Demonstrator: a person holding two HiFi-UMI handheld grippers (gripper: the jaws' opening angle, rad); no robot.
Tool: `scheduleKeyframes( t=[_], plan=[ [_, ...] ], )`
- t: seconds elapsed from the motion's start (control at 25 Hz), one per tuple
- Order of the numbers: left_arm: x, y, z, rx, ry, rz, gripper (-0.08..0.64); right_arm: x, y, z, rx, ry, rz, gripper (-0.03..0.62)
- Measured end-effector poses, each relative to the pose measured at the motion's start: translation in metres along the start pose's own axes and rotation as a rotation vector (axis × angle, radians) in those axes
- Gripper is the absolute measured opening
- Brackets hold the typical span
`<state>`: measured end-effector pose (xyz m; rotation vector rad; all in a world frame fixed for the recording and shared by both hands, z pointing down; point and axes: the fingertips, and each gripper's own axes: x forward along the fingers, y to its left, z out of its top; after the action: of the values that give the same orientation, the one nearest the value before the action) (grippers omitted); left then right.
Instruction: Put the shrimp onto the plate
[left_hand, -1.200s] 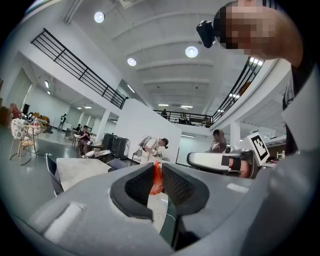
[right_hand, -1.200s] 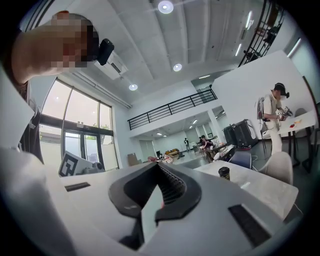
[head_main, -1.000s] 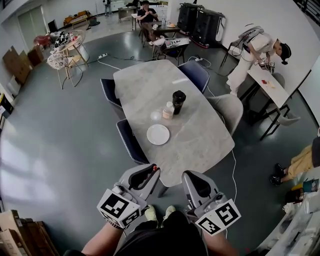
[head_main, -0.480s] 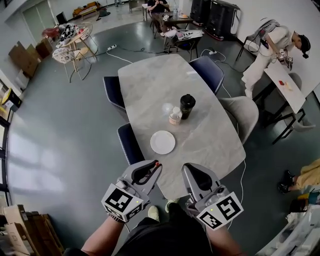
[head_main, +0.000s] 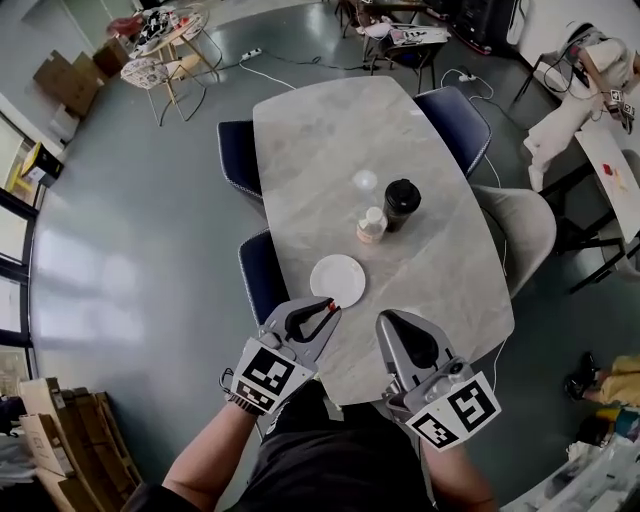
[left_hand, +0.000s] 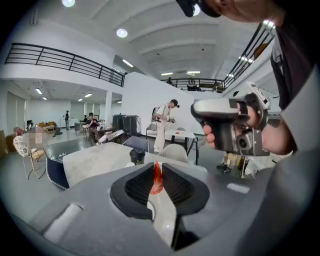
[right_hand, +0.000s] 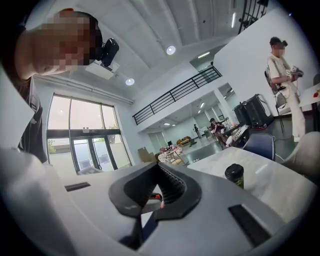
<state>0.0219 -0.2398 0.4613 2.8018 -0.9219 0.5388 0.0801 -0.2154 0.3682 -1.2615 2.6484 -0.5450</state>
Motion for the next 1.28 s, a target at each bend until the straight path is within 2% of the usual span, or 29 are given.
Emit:
scheduleKeyframes(
  t=[0.12,0.28,0.48,0.84,1.16,1.28],
  plan=[
    [0.024,0.019,-0.027,0.015,0.077,-0.04,0.054,0.018,-0.011,-0.008,0.014,0.011,-0.019,0.002],
    [0.058,0.039,-0.061,0.097,0.161,-0.093,0.054,0.032,-0.031,-0.023,0.035,0.026,-0.075,0.002],
    [0.093,0.062,-0.112,0.156,0.248,-0.147,0.054,0.045,-0.058,-0.054,0.066,0.037,-0.158,0.002],
    [0.139,0.071,-0.178,0.302,0.424,-0.24,0.054,0.057,-0.077,-0.088,0.103,0.041,-0.223,0.002],
    [0.158,0.071,-0.22,0.382,0.57,-0.283,0.054,0.052,-0.091,-0.1,0.124,0.039,-0.276,0.002],
    [0.166,0.07,-0.232,0.389,0.614,-0.293,0.054,0.046,-0.101,-0.104,0.136,0.04,-0.287,0.002]
  ],
)
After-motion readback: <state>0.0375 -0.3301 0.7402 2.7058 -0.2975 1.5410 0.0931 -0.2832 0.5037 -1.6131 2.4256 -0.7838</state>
